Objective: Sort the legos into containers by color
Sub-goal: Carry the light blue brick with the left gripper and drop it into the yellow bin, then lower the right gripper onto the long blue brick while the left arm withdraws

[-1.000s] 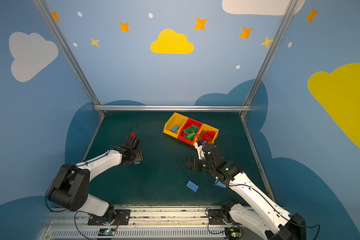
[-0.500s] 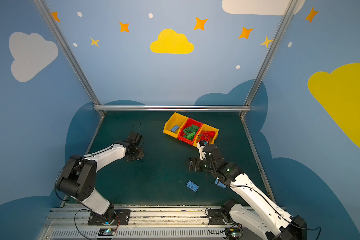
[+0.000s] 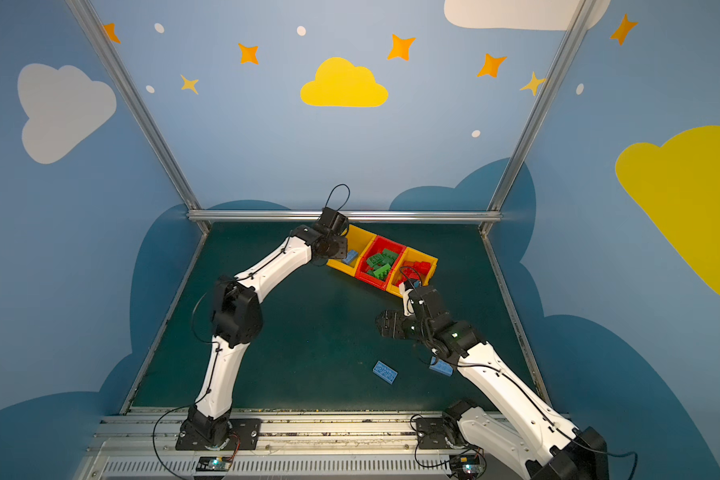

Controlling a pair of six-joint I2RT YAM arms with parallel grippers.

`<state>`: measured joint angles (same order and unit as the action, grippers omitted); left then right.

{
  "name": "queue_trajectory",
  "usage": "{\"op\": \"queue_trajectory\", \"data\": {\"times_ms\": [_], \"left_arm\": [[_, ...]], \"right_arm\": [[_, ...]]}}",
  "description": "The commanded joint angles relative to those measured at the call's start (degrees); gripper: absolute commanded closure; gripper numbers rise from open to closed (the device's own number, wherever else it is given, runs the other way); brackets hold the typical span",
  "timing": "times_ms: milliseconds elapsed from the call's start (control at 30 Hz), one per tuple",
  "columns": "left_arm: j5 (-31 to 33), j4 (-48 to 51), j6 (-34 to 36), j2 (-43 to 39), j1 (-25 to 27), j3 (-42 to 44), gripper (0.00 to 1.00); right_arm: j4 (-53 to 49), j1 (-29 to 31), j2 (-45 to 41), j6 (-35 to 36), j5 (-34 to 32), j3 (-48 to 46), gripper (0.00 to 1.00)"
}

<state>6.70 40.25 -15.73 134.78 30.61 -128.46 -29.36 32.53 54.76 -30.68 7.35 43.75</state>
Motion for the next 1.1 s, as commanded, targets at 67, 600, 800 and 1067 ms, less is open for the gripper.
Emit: {"op": "queue_trajectory", "data": {"times_ms": [67,600,800,1067], "left_arm": [[2.2,10.4,3.1,13.5,-0.7,-20.5,0.78],[-5.5,2.6,2.0,3.5,0.0,-9.8,0.15],[-6.8,-13.2,0.1,-18.4,1.5,21.0,0.03],[-5.5,-26.1,-5.1,-45.9,3.0,58.7,0.00]], "right_arm": [[-0.2,-1.7,-0.5,-0.3,0.1,-1.3,0.11],[-2.1,-2.7,-0.3,0.2,1.0,-3.0,0.11],[-1.4,-2.0,0.2,-0.1,1.0,-7.7,0.11],[1.5,3.5,4.7,-3.1,-0.2,-11.6,0.11]]}}
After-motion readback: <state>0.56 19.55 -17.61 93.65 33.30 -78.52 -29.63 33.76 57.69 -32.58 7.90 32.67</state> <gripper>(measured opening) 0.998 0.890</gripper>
